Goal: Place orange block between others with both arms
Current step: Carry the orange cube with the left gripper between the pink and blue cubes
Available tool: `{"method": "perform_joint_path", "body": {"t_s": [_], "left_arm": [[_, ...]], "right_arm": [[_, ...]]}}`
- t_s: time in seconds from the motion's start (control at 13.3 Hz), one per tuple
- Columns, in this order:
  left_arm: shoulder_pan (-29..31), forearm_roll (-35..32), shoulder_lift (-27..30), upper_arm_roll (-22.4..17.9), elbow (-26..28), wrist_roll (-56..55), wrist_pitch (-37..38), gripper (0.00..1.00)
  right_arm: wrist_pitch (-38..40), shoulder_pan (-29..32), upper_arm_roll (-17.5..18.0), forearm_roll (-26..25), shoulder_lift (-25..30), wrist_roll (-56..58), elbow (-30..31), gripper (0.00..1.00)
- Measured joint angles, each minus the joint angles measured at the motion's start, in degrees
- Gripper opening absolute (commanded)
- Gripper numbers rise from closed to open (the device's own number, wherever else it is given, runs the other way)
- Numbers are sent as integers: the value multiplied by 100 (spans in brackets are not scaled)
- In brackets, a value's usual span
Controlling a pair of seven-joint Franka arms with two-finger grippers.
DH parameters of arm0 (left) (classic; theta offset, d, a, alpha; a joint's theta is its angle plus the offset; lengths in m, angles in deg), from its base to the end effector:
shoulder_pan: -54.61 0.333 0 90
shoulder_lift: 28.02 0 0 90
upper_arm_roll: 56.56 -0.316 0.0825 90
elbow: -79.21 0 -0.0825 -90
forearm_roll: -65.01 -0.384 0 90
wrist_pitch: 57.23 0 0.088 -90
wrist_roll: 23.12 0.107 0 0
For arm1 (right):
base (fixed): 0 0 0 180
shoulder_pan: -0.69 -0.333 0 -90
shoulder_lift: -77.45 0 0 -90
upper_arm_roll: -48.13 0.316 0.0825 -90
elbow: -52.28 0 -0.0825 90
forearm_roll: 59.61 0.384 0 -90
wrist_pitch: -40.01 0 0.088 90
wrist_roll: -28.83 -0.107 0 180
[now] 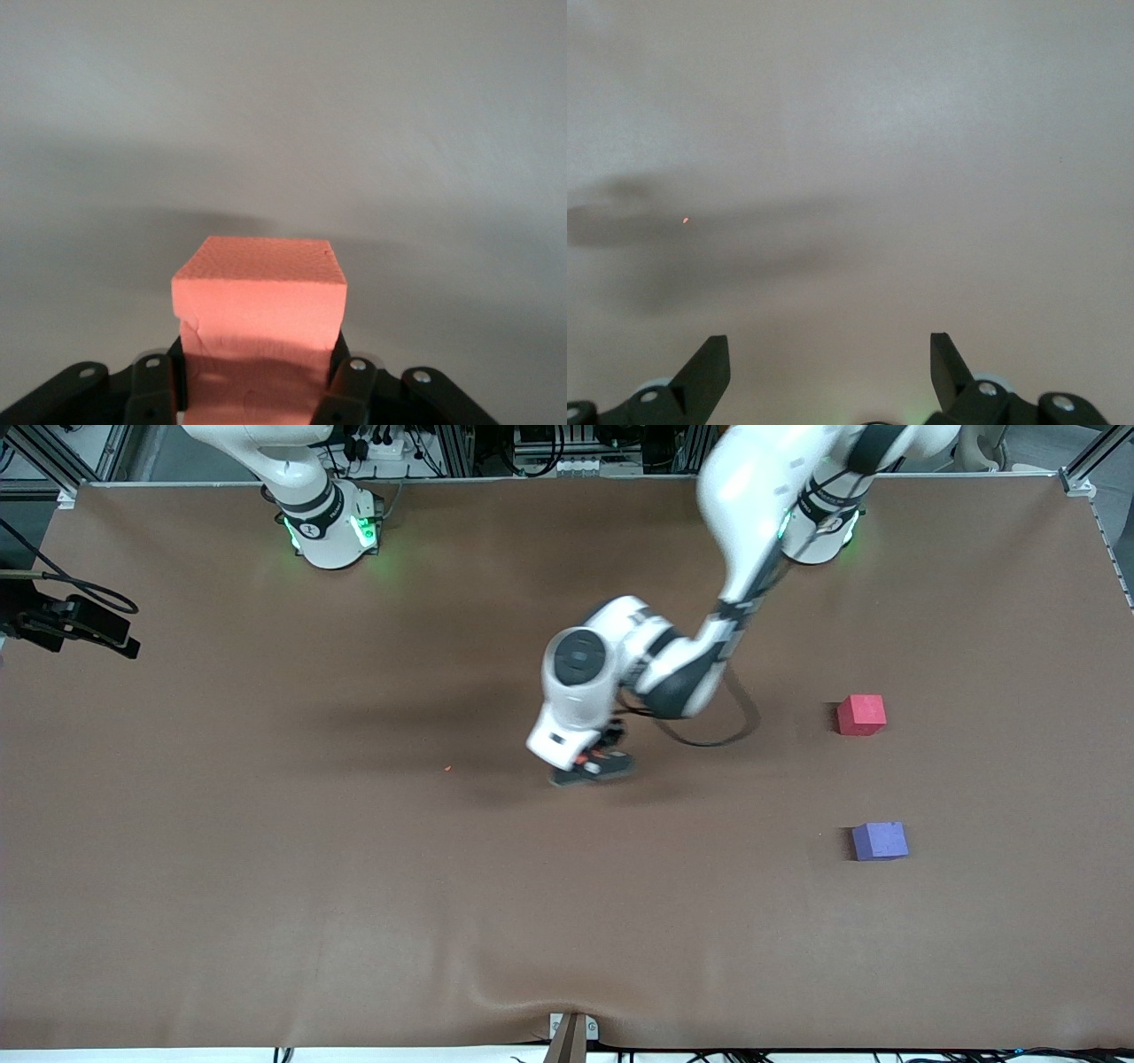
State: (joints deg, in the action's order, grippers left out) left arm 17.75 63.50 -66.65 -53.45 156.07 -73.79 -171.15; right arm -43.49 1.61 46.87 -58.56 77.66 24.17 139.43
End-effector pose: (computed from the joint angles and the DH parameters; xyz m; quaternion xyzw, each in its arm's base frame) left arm 0.5651 -0.4604 0.3287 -0.9955 -0.0934 0.0129 0.0059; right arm 0.5415 -0.0185 0.6401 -0.9978 0.0589 0.0302 0.0085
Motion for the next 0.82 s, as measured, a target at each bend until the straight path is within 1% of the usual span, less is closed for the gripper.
{"method": "perform_joint_path", "body": {"t_s": [0.15,0.38,0.45,0.6,0.82], "left_arm": [[672,-4,681,8,403,748,348,0],[1619,-12,1455,6,1431,1896,356,0],[1979,-16,1650,6,1776,2403,246,0],[2715,-16,2011,15,2526,3357,-234,0],[3463,-17,2335,25,3584,4326,-1091,0]], "right_arm": [[1,1,-23,2,0,0,-45,100],[0,2,-38,13,0,-6,-100,100],[0,2,-44,14,0,-6,-128,100],[0,2,-48,14,0,-7,-156,100],[21,3,-52,28,-1,-11,-161,100]]}}
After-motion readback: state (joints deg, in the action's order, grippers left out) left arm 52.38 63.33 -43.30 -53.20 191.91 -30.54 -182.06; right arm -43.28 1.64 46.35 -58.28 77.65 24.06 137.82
